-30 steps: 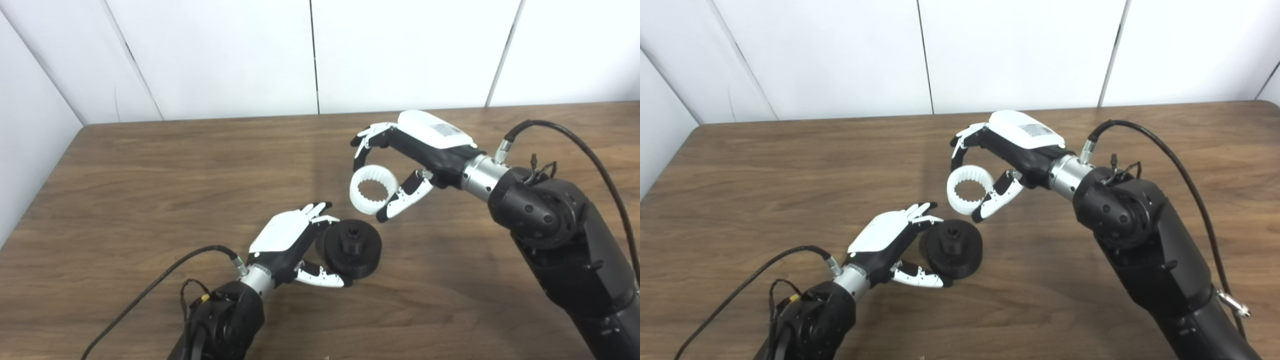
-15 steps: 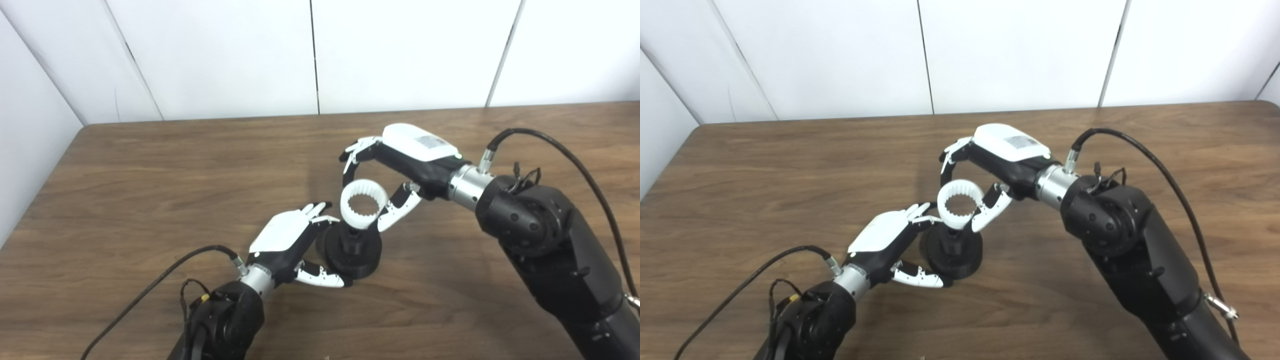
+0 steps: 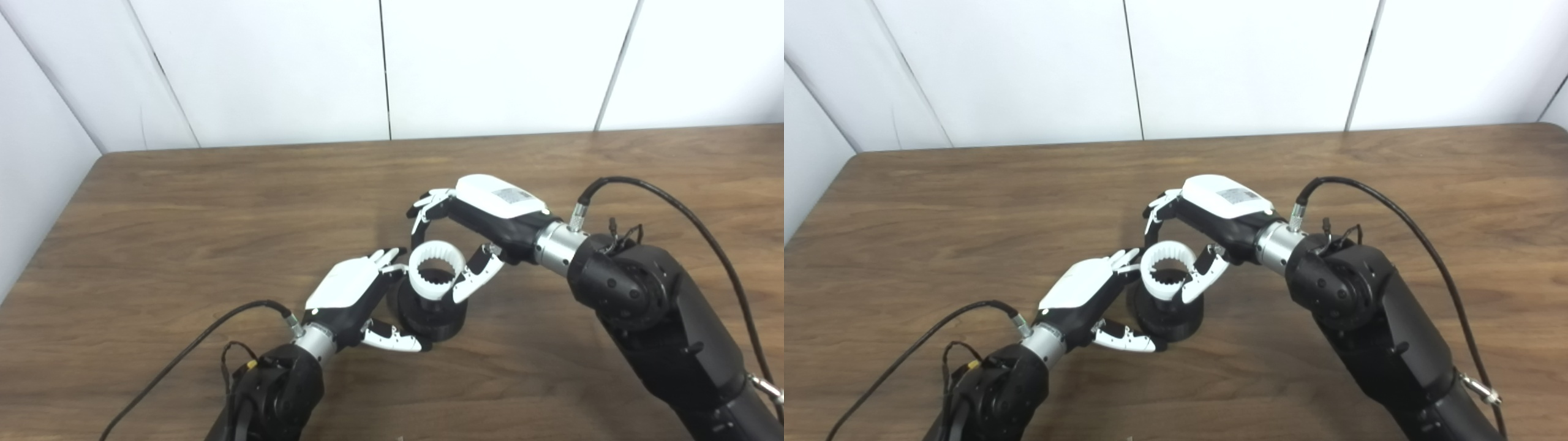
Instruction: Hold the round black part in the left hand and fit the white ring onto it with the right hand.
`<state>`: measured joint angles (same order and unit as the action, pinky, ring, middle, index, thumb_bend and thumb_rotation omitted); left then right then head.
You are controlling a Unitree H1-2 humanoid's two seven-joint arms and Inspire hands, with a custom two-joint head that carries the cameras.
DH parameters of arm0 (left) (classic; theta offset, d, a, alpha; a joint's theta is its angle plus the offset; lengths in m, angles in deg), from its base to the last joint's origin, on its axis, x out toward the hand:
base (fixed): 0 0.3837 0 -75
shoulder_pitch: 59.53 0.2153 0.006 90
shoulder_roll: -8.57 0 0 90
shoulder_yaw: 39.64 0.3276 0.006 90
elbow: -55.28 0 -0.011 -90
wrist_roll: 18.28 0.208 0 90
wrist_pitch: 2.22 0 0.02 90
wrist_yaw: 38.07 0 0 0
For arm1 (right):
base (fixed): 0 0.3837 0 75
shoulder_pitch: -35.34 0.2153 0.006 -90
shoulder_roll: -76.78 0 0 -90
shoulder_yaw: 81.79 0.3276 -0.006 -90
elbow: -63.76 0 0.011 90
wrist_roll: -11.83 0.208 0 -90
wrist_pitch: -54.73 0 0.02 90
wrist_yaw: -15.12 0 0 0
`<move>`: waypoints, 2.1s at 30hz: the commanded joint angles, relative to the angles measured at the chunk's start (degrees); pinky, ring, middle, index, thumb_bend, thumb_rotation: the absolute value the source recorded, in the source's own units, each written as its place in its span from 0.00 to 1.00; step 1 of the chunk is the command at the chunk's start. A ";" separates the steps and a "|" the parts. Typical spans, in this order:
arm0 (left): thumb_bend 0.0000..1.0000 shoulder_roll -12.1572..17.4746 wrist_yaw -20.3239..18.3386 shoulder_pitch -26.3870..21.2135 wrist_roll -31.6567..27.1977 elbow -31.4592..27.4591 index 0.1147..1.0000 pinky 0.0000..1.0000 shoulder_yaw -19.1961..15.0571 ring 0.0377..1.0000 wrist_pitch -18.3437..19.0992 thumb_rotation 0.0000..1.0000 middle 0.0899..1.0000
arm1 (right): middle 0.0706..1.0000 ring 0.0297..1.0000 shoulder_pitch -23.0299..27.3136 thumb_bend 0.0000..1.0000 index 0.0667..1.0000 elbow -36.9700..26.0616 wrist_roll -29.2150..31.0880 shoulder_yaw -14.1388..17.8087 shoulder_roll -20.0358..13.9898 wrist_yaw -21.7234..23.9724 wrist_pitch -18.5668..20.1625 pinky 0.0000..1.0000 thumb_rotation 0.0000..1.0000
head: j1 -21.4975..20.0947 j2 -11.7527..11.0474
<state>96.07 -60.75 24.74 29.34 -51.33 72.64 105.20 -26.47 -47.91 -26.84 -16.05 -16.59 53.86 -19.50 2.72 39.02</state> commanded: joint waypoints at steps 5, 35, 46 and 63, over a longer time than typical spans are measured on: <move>0.77 0.21 -1.05 -0.09 0.10 -0.11 0.75 0.95 -0.02 1.00 1.13 0.38 0.99 | 0.82 0.91 1.36 0.52 0.46 -0.29 0.10 0.17 0.56 -1.42 -1.97 0.80 0.15 | 0.08 0.00; 0.77 -0.25 -1.22 0.00 0.19 -1.91 0.75 0.95 -0.09 1.00 2.35 0.37 0.99 | 0.83 0.92 -0.29 0.52 0.46 3.03 0.39 -0.47 0.86 -2.34 -3.17 0.81 0.16 | 1.08 0.28; 0.78 -0.24 -1.48 -0.31 0.07 -2.11 0.75 0.96 0.07 1.00 2.66 0.38 0.99 | 0.84 0.92 -0.74 0.52 0.46 3.99 0.49 -0.43 0.88 -2.76 -3.36 0.82 0.16 | 1.23 0.32; 0.78 -0.08 -1.54 -0.37 -0.20 -2.27 0.74 0.95 -0.22 1.00 2.50 0.38 0.99 | 0.86 0.93 -0.92 0.93 0.74 4.71 1.60 -0.50 0.21 -1.62 -2.43 0.83 0.36 | 1.00 0.37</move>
<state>95.52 -61.63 24.80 29.27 -52.63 72.62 107.39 -29.42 -41.87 -25.70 -16.97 -16.18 52.33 -21.56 3.69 39.37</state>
